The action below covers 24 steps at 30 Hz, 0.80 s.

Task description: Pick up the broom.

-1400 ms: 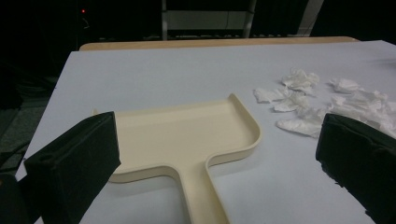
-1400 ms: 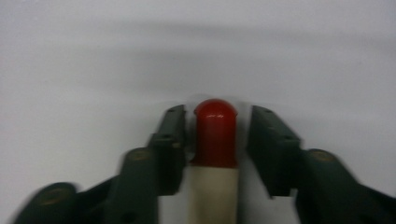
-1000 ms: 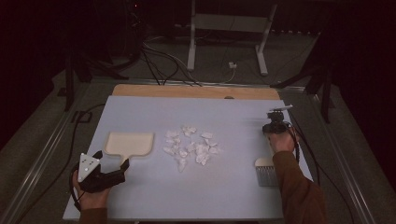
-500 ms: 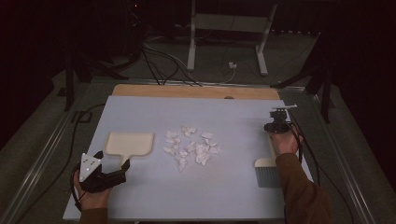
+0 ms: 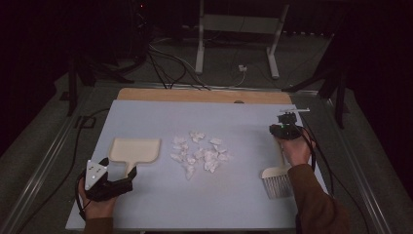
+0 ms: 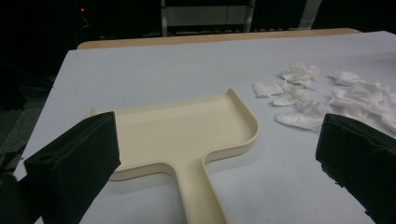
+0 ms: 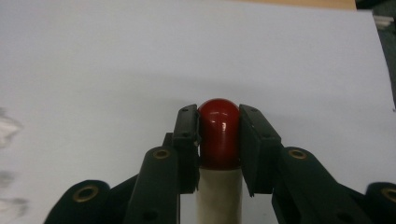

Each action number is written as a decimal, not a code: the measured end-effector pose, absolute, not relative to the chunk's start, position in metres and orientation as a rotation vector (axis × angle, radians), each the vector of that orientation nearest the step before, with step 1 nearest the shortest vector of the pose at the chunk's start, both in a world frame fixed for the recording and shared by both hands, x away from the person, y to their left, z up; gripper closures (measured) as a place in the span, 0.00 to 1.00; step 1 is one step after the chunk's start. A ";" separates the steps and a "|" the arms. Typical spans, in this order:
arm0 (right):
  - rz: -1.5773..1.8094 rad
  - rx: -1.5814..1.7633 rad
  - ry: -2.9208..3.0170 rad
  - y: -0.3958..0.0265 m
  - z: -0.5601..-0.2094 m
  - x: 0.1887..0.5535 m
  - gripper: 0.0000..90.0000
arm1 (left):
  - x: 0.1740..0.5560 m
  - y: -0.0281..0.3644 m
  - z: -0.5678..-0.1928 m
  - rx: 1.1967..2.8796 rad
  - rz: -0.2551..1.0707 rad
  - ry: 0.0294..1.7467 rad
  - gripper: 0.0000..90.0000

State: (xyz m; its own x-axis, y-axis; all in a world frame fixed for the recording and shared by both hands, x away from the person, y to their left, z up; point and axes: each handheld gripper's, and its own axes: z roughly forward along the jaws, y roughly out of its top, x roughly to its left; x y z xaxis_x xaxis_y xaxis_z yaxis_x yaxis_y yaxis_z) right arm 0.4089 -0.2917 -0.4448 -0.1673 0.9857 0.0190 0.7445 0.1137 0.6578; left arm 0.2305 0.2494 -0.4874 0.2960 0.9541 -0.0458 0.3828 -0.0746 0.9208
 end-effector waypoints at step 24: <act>1.017 1.402 2.056 -0.221 -0.407 0.371 0.79 | 0.250 0.177 -0.473 1.706 0.654 1.103 0.01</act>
State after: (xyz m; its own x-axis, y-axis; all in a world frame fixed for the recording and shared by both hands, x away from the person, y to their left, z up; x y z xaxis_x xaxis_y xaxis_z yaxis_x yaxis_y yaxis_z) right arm 0.3707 -0.2212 -0.4068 -0.3828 0.9230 0.0399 0.5919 0.2119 0.7777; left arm 0.2500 0.1774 -0.4733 0.4463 0.8928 -0.0612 0.3745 -0.1243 0.9189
